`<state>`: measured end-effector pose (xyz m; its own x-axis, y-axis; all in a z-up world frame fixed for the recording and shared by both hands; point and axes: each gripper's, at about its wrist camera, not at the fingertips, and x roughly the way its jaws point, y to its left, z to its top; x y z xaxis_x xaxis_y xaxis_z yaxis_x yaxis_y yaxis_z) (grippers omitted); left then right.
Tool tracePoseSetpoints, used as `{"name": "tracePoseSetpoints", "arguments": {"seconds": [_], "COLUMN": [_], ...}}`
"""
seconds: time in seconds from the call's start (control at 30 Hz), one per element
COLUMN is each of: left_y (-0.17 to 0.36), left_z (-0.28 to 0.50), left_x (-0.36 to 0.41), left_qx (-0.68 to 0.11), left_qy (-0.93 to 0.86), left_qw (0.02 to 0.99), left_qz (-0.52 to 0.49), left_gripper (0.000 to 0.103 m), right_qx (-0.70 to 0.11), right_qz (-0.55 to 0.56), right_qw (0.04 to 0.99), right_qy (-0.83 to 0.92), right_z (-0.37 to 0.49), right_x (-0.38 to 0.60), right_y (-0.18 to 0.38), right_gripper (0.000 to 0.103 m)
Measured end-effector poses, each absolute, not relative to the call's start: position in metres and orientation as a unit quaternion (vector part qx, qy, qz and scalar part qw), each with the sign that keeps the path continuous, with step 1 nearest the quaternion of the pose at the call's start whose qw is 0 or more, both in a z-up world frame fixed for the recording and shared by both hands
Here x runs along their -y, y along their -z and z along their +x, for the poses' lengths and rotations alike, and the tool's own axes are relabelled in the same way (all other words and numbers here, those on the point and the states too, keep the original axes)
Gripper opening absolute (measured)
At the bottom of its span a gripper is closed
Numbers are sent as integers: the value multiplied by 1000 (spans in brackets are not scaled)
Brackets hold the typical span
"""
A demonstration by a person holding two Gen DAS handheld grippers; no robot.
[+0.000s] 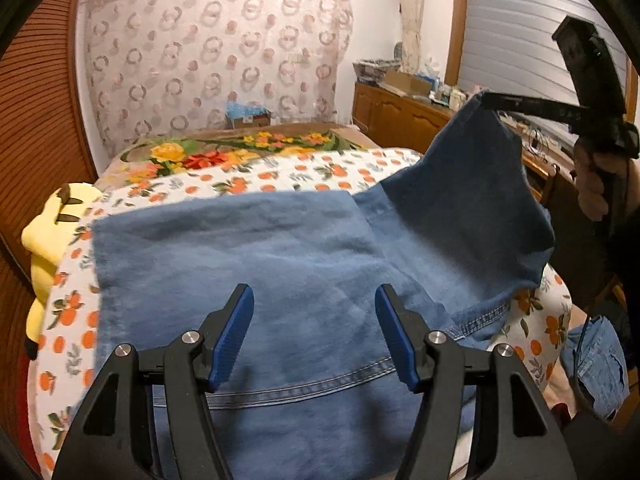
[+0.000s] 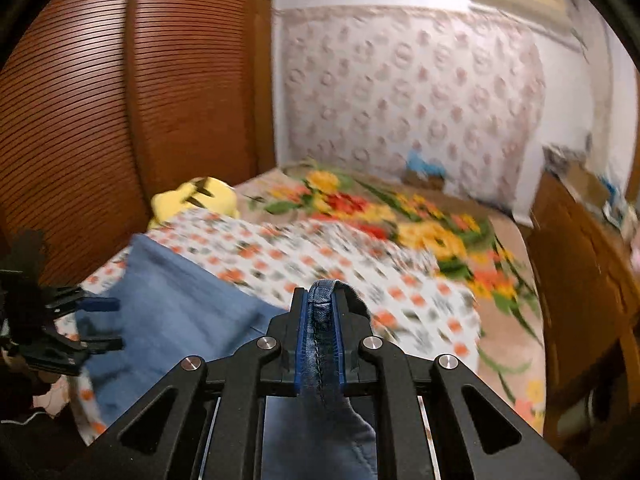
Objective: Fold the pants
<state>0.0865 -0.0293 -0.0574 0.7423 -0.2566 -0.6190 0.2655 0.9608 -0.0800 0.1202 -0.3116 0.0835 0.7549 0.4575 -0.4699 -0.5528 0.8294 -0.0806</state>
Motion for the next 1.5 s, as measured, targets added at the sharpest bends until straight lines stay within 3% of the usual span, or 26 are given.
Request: {"name": "tracePoseSetpoints", "arguments": {"seconds": [0.37, 0.5, 0.53, 0.6, 1.07, 1.2, 1.5], "left_y": [33, 33, 34, 36, 51, 53, 61], "left_z": [63, 62, 62, 62, 69, 73, 88], "left_x": [-25, -37, -39, -41, -27, -24, -25], "left_qx": [-300, -300, -300, -302, -319, -323, -334], "left_qy": [100, 90, 89, 88, 93, 96, 88], "left_qw": [949, 950, 950, 949, 943, 942, 938], "left_qz": [-13, -21, -21, -21, -14, -11, -7], "left_gripper": [64, 64, 64, 64, 64, 64, 64], "right_qx": [-170, -193, -197, -202, -304, -335, -381], "right_qz": [-157, -169, -170, -173, -124, -108, -60], "right_qw": [907, 895, 893, 895, 900, 894, 876], "right_qy": [-351, -364, -367, -359, -287, -277, -288], "right_z": [98, 108, 107, 108, 173, 193, 226], "right_x": [212, 190, 192, 193, 224, 224, 226], "right_y": [-124, -111, -108, -101, -24, 1, 40], "right_gripper": [11, 12, 23, 35, 37, 46, 47]}}
